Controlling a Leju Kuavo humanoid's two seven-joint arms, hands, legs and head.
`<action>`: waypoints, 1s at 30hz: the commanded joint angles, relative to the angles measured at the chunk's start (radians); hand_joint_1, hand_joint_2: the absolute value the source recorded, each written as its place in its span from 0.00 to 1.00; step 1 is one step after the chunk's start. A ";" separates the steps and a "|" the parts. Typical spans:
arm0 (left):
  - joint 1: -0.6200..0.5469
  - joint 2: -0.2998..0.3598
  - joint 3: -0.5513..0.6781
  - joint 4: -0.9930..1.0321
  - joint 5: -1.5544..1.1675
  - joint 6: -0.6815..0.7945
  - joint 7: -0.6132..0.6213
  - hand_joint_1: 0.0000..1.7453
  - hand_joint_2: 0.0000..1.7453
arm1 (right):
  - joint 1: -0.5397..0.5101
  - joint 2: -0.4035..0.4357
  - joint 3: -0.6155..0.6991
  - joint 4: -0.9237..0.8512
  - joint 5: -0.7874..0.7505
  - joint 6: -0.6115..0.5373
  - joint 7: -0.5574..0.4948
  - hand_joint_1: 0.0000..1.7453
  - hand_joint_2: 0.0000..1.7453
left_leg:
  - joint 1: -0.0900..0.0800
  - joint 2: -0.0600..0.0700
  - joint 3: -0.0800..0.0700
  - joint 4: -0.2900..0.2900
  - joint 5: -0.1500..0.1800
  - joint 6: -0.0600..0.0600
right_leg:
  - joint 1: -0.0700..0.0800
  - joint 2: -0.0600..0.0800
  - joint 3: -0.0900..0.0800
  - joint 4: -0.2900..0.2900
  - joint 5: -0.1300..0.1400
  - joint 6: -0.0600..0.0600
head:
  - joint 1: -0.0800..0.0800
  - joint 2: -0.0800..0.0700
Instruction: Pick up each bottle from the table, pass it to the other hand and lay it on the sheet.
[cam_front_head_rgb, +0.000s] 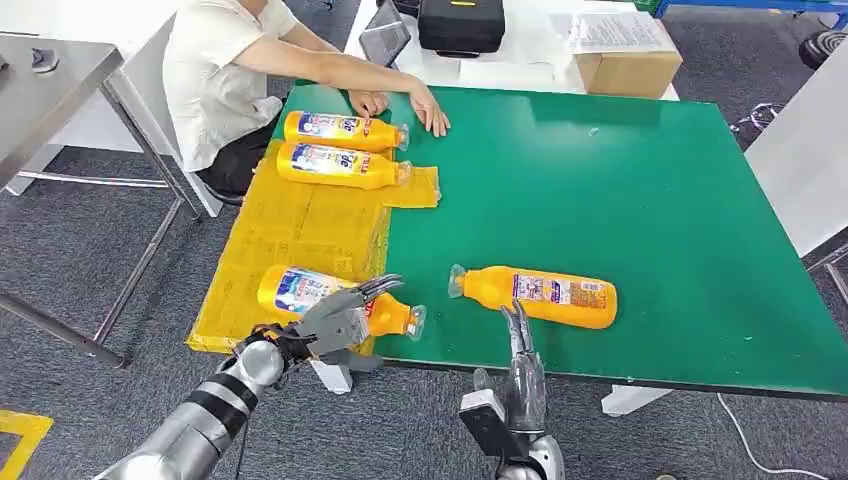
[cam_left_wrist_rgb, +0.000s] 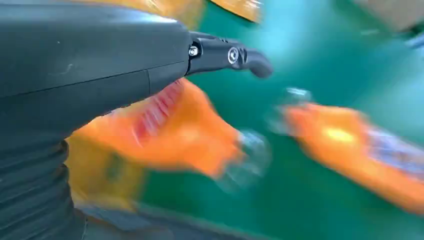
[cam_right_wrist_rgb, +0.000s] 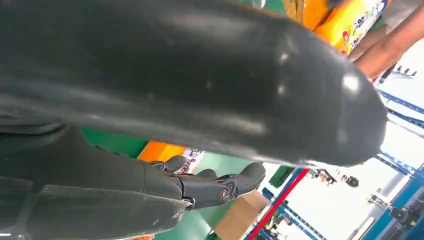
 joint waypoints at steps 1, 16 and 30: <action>0.070 0.009 -0.022 -0.171 0.042 -0.009 -0.046 0.00 1.00 | -0.033 -0.031 0.037 0.055 0.004 -0.002 -0.001 0.00 0.00 | 0.001 0.000 0.002 -0.001 -0.001 -0.001 | 0.001 0.001 0.002 -0.001 -0.001 -0.001 | 0.000 0.000; 0.112 -0.030 -0.048 -0.300 0.071 0.078 -0.081 0.00 1.00 | -0.001 -0.011 -0.079 0.015 0.138 -0.002 -0.001 0.00 0.00 | 0.001 -0.001 0.001 0.000 -0.001 -0.001 | 0.001 -0.001 0.001 -0.001 -0.001 -0.001 | 0.000 0.000; 0.144 -0.182 -0.187 -0.209 0.328 0.181 -0.034 0.00 1.00 | -0.106 -0.131 -0.501 -0.108 0.953 -0.002 0.213 0.00 1.00 | -0.004 -0.003 0.000 0.000 -0.001 0.000 | -0.004 -0.002 0.001 -0.001 0.000 0.000 | 0.000 0.000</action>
